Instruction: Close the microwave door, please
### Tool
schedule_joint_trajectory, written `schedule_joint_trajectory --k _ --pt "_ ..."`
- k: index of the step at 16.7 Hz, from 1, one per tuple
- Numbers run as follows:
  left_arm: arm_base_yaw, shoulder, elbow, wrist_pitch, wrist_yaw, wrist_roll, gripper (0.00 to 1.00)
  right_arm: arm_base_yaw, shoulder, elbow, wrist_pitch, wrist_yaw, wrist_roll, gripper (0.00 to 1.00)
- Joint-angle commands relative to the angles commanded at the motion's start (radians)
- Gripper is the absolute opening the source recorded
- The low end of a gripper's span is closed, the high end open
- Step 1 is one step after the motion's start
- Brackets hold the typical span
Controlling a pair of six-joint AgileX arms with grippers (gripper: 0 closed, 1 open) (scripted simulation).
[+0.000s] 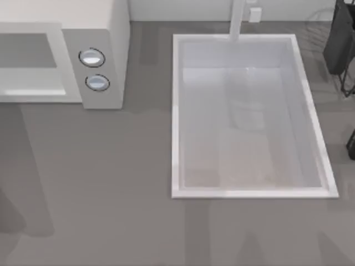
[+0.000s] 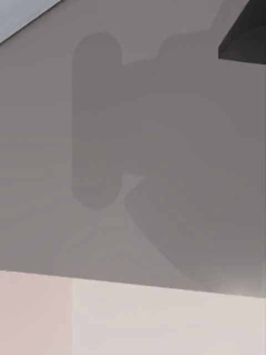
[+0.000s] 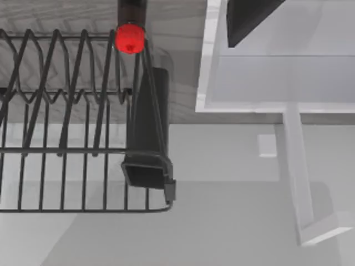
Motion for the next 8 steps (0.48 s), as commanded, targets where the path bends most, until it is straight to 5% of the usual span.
schedule_joint_trajectory --k 8 --pt "-0.027 -0.042 -0.047 0.024 -0.016 -0.035 0.00 0.000 0.000 0.000 0.000 0.000 0.000 1.00"
